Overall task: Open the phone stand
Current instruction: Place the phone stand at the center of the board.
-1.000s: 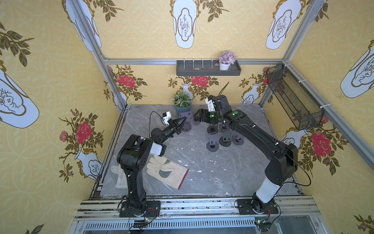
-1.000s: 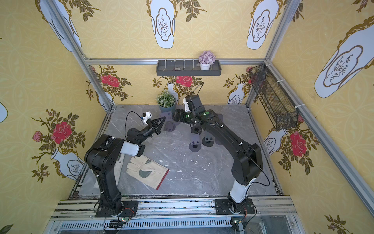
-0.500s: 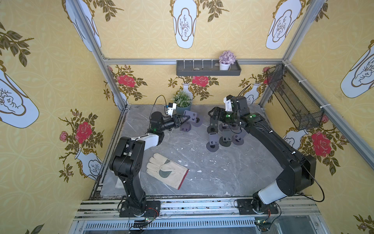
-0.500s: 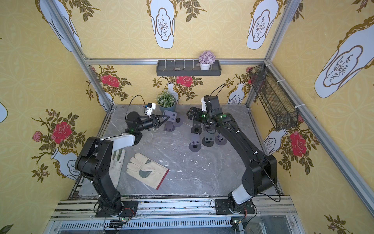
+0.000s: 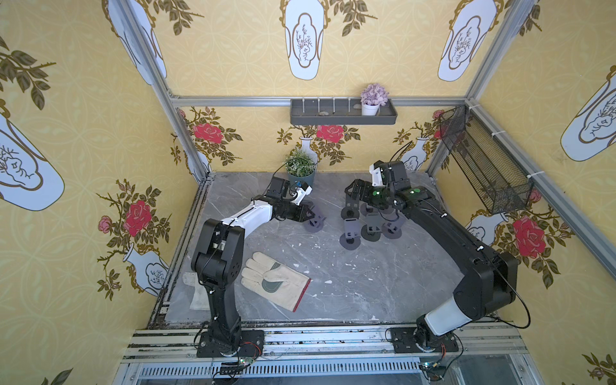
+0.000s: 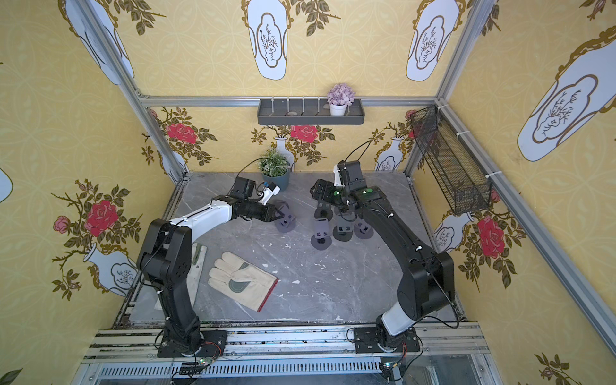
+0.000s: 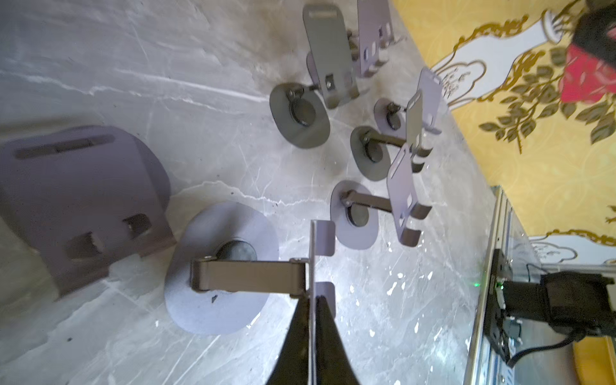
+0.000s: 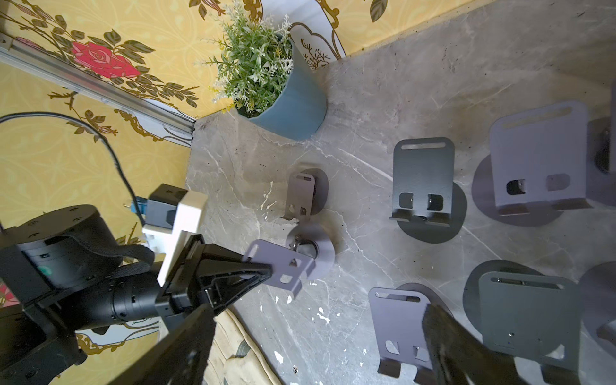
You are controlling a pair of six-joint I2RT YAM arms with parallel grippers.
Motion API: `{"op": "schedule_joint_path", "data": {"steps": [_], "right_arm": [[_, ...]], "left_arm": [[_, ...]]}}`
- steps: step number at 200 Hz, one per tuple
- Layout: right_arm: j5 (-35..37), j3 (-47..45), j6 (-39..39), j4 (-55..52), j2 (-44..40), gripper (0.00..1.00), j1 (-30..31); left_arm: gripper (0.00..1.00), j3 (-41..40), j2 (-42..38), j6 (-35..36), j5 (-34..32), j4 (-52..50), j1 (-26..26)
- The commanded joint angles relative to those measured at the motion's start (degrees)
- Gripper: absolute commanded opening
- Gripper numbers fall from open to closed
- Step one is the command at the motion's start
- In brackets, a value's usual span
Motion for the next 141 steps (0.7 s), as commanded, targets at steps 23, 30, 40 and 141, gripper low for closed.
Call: {"op": "schedule_joint_path", "data": {"steps": [23, 30, 40, 141], "right_arm": [[-0.3, 1.5, -0.8, -0.3, 1.5, 0.98, -0.6], [-0.3, 1.8, -0.8, -0.4, 1.7, 0.98, -0.6], [-0.3, 2.0, -0.9, -0.5, 2.0, 0.98, -0.6], [-0.4, 1.9, -0.7, 0.0, 3.6, 0.98, -0.9]], "left_arm": [[0.06, 2.7, 4.1, 7.4, 3.9, -7.6, -0.7], [0.04, 2.7, 4.4, 7.6, 4.7, -7.5, -0.8], [0.01, 2.4, 4.7, 7.6, 5.2, -7.3, -0.8], [0.17, 1.4, 5.1, 6.4, 6.4, -5.4, -0.8]]}}
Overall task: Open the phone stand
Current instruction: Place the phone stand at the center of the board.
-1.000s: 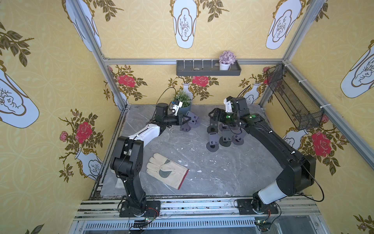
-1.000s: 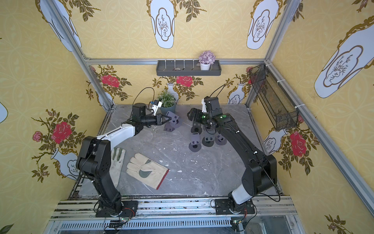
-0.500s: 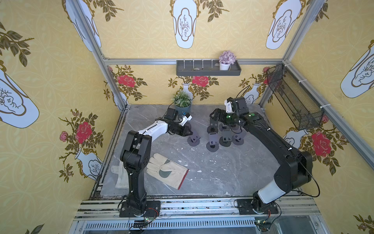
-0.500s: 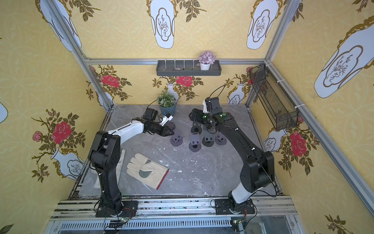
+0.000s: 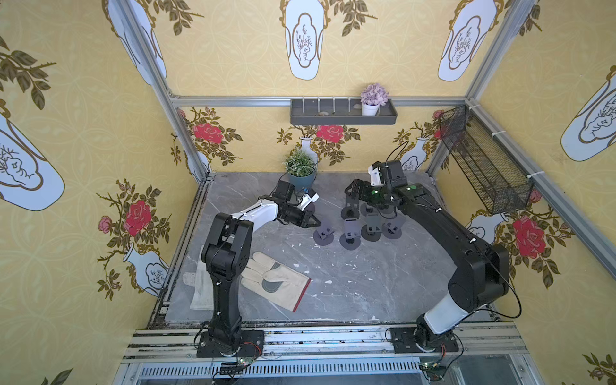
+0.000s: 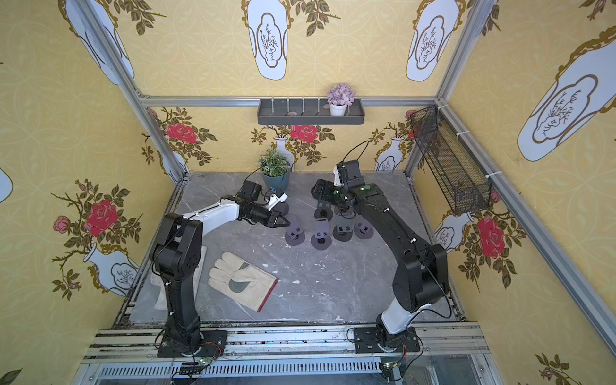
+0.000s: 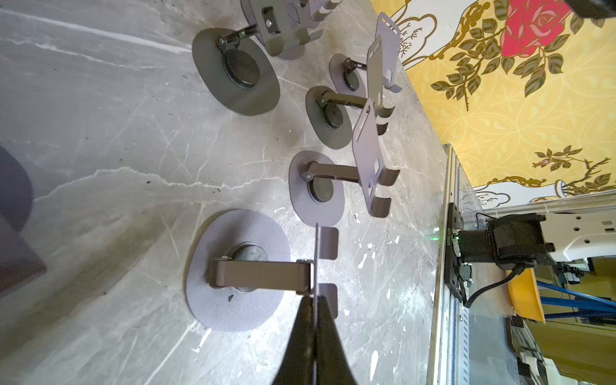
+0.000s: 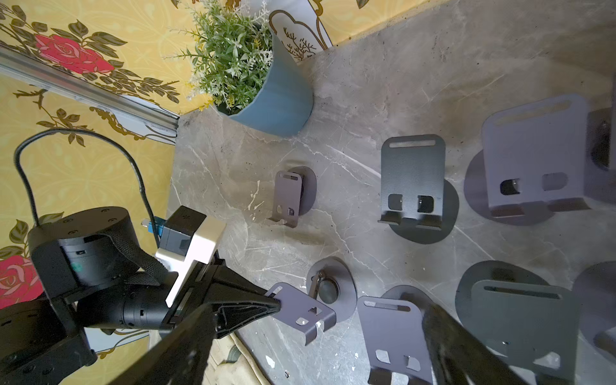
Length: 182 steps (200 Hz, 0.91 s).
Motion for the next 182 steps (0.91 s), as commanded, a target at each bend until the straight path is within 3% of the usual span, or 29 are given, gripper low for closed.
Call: {"op": "schedule_joint_path", "data": {"steps": [1, 57, 67, 73, 103, 106, 141, 171, 182], "right_arm": [[-0.2, 0.3, -0.3, 1.0, 0.2, 0.98, 0.0], [-0.5, 0.4, -0.6, 1.3, 1.0, 0.98, 0.0], [-0.6, 0.5, -0.7, 1.3, 1.2, 0.98, 0.0], [-0.6, 0.6, -0.7, 1.4, 1.3, 0.98, -0.1], [-0.6, 0.2, -0.8, 1.2, 1.2, 0.98, -0.1], [-0.5, 0.1, -0.9, 1.2, 1.1, 0.98, -0.1], [-0.1, -0.7, -0.9, 1.2, 0.7, 0.98, -0.1], [0.0, -0.7, -1.1, 1.4, 0.9, 0.98, -0.1], [-0.1, -0.8, -1.1, 1.4, 1.1, 0.98, -0.1]], "left_arm": [[0.18, -0.9, -0.4, 0.3, -4.0, -1.3, 0.0], [0.77, -2.4, -4.6, -2.3, -6.9, 1.5, 0.0], [0.8, -2.7, -5.6, -3.0, -7.5, 2.3, 0.1], [0.91, -2.8, -6.2, -3.6, -7.8, 3.0, 0.2], [0.95, -3.2, -9.0, -9.5, -10.0, 8.3, 2.1], [1.0, -3.3, -9.2, -10.5, -10.7, 9.2, 2.4], [0.99, -0.7, -8.0, -18.9, -18.3, 11.4, 4.4], [0.99, 7.3, -3.5, -18.0, -30.2, 2.6, 3.0], [0.99, 10.7, -2.1, -17.3, -37.4, -1.2, 1.9]]}}
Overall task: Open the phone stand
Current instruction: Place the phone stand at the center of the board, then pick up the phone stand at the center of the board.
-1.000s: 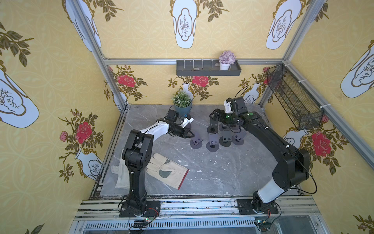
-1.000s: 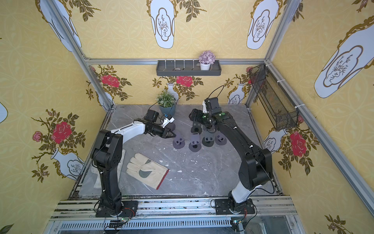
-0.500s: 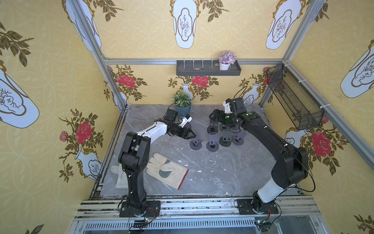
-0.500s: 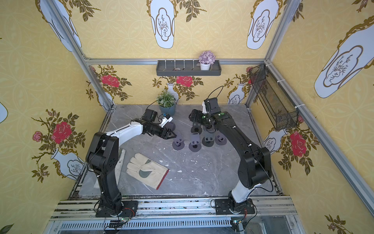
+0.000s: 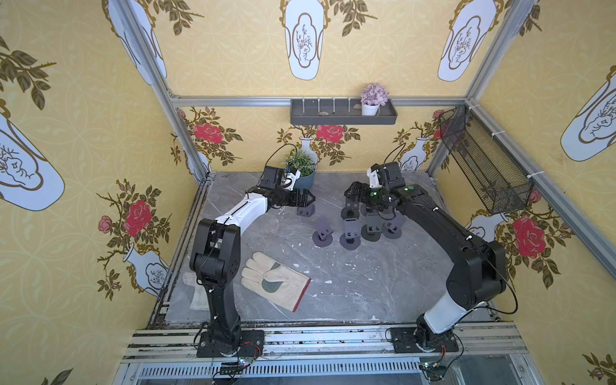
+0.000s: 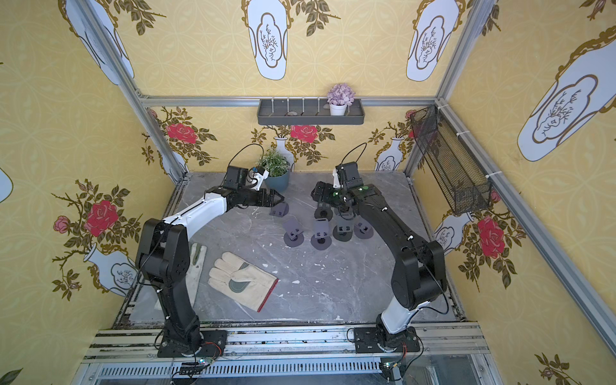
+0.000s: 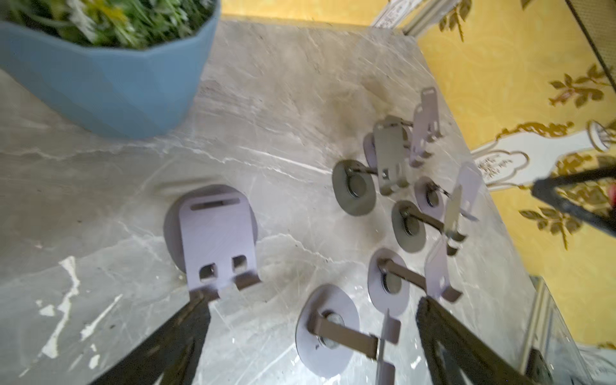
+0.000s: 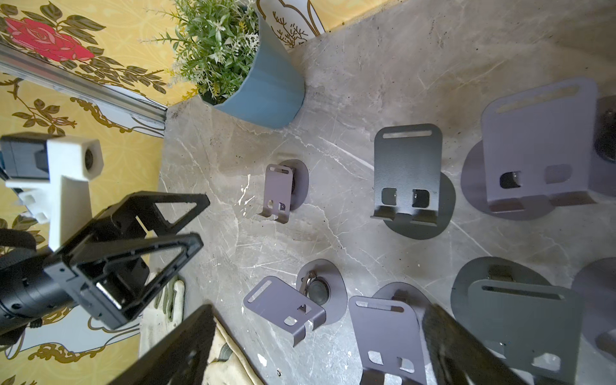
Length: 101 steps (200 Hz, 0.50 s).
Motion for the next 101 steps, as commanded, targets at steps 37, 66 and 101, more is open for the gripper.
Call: {"op": "schedule_joint_path", "data": {"steps": [37, 66, 101], "right_arm": [[-0.2, -0.3, -0.4, 2.0, 0.4, 0.98, -0.2], [-0.8, -0.1, -0.4, 2.4, 1.2, 0.98, -0.4], [-0.9, 0.4, -0.8, 2.2, 1.8, 0.98, -0.5]], "left_arm": [[0.99, 15.4, 9.0, 0.0, -28.2, -19.3, -4.3], [0.99, 14.8, 10.4, -1.3, -29.6, -19.6, -6.2], [0.99, 11.4, 11.2, -4.5, -28.2, -17.2, -7.0]]}}
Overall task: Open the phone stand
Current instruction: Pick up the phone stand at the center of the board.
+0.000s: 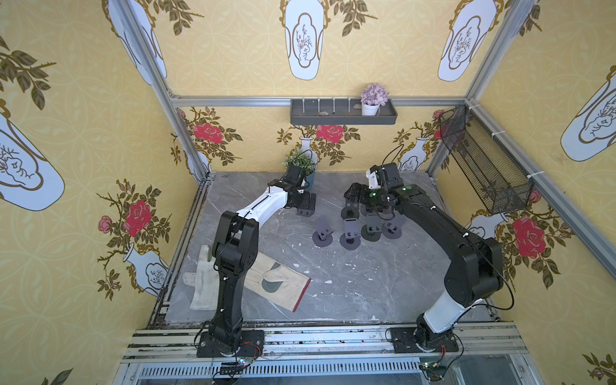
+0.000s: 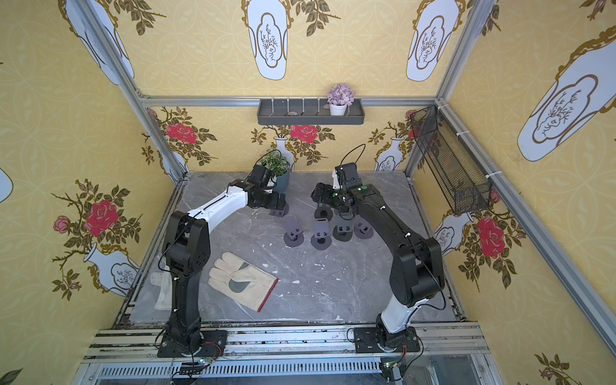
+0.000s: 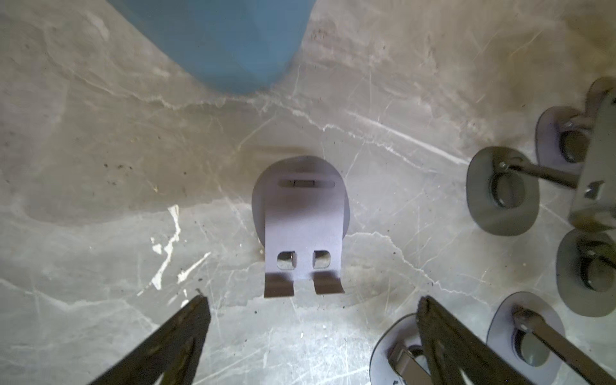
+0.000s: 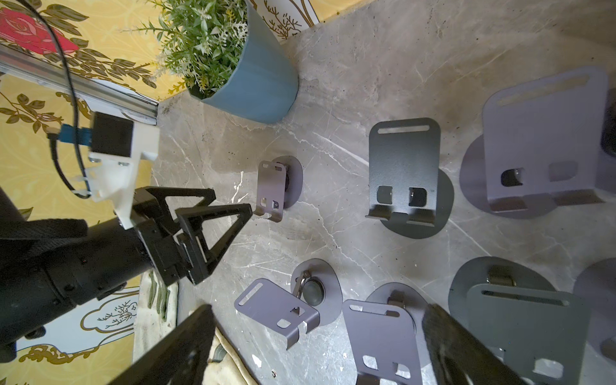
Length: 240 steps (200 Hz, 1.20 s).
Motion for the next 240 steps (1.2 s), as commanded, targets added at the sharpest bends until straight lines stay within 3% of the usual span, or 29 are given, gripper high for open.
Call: {"op": "schedule_joint_path", "data": {"steps": [1, 41, 150, 206, 240], "right_arm": [[-0.5, 0.5, -0.4, 2.0, 0.2, 0.98, -0.3], [-0.6, -0.3, -0.1, 2.1, 0.3, 0.98, -0.6], [-1.5, -1.7, -0.6, 1.8, -0.3, 0.98, -1.8], [-1.8, -1.3, -1.1, 1.2, -0.4, 0.98, -2.8], [-1.9, -1.6, -1.1, 1.2, -0.1, 0.98, -3.2]], "left_arm": [[0.99, -1.7, 0.9, -2.9, -1.6, 0.2, -0.2], [0.95, -3.7, 1.9, -4.4, -6.0, 2.4, -2.6], [0.92, -2.9, 5.9, -2.7, -7.1, 5.8, -2.8], [0.8, -1.8, 8.1, -1.3, -7.5, 6.2, -2.5], [0.66, -2.1, 8.4, -0.7, -7.2, 6.4, -2.1]]}}
